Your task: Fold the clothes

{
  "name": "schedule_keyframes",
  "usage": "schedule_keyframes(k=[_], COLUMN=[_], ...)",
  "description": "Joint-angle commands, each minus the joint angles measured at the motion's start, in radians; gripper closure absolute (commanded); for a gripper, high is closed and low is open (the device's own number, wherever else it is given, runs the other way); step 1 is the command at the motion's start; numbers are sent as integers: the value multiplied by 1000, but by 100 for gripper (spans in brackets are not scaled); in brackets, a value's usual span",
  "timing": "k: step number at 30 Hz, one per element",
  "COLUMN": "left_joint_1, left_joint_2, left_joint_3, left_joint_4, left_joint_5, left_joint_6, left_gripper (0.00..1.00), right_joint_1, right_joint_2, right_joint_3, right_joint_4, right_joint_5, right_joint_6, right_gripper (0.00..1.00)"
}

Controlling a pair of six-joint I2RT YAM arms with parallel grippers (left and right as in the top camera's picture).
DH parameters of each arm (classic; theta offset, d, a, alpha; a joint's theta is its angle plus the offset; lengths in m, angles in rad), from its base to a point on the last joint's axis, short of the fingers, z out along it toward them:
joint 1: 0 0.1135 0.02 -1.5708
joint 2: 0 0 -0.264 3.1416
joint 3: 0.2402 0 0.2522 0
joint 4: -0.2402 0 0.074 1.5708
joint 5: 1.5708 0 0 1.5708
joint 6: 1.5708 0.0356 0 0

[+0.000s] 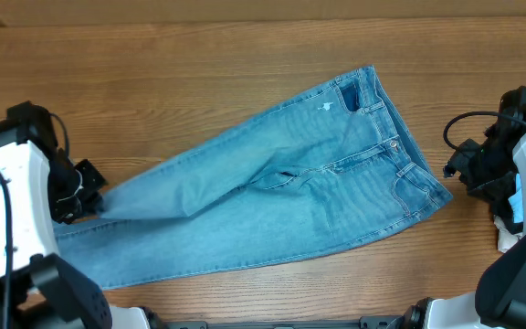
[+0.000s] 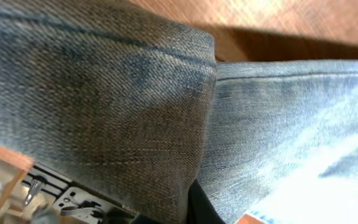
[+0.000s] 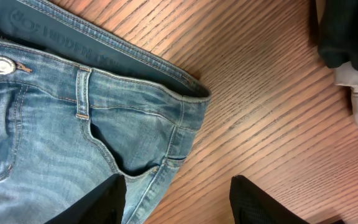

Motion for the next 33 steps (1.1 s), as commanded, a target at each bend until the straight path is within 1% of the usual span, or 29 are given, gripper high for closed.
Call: schedule_keyframes(k=[1,2,3,4,5,6,7,8,9,11,13,15,17,18,19,20,22,26,28,29,31,33], left_joint_1=[-23,-22,-18,-7,17,55,68,75,79,80,94,113,124,127,127,130,151,237,278,283,283,283], left_joint_2=[89,123,175,244,322,408,438,458,466,459,431,368,303,259,212,185,189,294,328,340,369,405], left_joint_3=[-15,-15,-15,-14,4,49,64,69,69,70,76,94,112,126,135,135,135,135,135,135,135,135], left_joint_4=[84,167,306,478,604,627,628,625,602,537,472,438,422,420,440,466,521,613,701,757,821,845], left_joint_5=[-26,-40,-54,-62,9,201,281,330,335,303,229,211,152,96,27,-19,-64,-95,-85,-70,-36,21], left_joint_6=[1,0,-17,-47,-90,-159,-165,-161,-135,-63,-32,40,42,43,51,51,50,64,153,239,320,338], left_gripper=[91,91,96,91,74,60,54,52,52,47,44,50,41,35,24,16,15,16,18,18,17,17], right_joint_1=[-3,-3,-3,-3,-3,-3,-3,-3,-3,-3,-3,-3,-3,-3,-3,-3,-3,-3,-3,-3,-3,-3], right_joint_2=[-11,-11,-11,-11,-11,-11,-11,-11,-11,-11,-11,-11,-11,-11,-11,-11,-11,-11,-11,-11,-11,-11], right_joint_3=[14,14,14,14,14,14,14,14,14,14,14,14,14,14,14,14,14,14,14,14,14,14], right_joint_4=[3,3,3,3,-5,-16,-16,-15,-12,-3,-1,-1,-1,-1,0,0,-2,-8,-8,-8,-7,-7], right_joint_5=[-5,-6,-6,-6,-6,-6,-6,-6,-6,-6,-6,-6,-6,-6,-6,-6,-6,-5,-5,0,2,2], right_joint_6=[-7,-7,-7,-6,-6,-7,-7,-7,-7,-6,-6,-6,-6,-6,-6,-6,-7,-7,-8,-8,-7,-7], right_gripper=[42,42,42,42,42,42,42,42,42,42,42,42,42,42,42,42,42,42,42,42,42,42])
